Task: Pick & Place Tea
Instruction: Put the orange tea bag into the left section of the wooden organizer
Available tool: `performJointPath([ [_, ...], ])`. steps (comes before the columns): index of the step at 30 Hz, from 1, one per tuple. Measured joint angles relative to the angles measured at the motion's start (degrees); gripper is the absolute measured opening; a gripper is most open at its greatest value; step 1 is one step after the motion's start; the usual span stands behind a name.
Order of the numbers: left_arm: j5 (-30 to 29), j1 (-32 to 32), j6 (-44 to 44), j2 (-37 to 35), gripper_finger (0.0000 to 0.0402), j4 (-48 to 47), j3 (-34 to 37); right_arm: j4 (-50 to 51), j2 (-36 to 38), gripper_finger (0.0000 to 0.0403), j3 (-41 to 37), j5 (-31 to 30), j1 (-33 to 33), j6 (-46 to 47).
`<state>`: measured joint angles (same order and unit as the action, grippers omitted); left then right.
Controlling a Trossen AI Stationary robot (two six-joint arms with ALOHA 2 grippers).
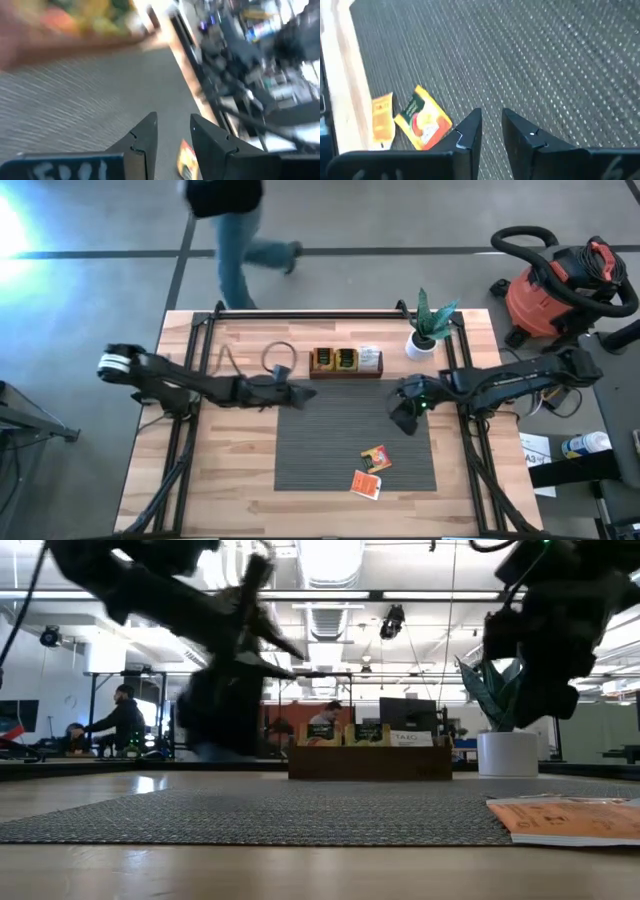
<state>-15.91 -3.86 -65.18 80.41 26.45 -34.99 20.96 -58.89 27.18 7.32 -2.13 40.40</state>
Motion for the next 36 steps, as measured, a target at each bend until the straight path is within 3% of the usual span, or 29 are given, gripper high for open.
performJointPath([
  [4,4.76,-3.52,-0.04,9.00,0.0110,-0.84,-8.57,-1.69,3.44,0.0073,-2.76,0.01,-0.53,-0.19],
  [11,4.23,-9.31,0.99,22.20,0.0110,-10.49,-24.43,-3.99,4.83,0.0084,-6.48,4.15,-1.49,-1.52],
  [19,4.87,-10.77,-3.46,33.09,0.0110,-12.00,-36.50,-7.10,3.23,0.0094,-8.97,5.44,-5.98,-0.05],
  [24,8.22,-11.98,-3.74,39.73,0.0110,-12.41,-43.75,-9.82,2.07,0.0094,-8.98,5.39,-9.87,1.73],
  [29,12.88,-12.20,-3.78,43.82,0.0110,-15.50,-47.61,-16.51,-0.44,0.0087,-9.00,5.23,-13.26,8.38],
  [36,15.24,-12.11,1.09,43.42,0.0110,-16.06,-44.81,-28.56,-9.47,0.0087,-8.98,4.52,-17.27,20.35],
])
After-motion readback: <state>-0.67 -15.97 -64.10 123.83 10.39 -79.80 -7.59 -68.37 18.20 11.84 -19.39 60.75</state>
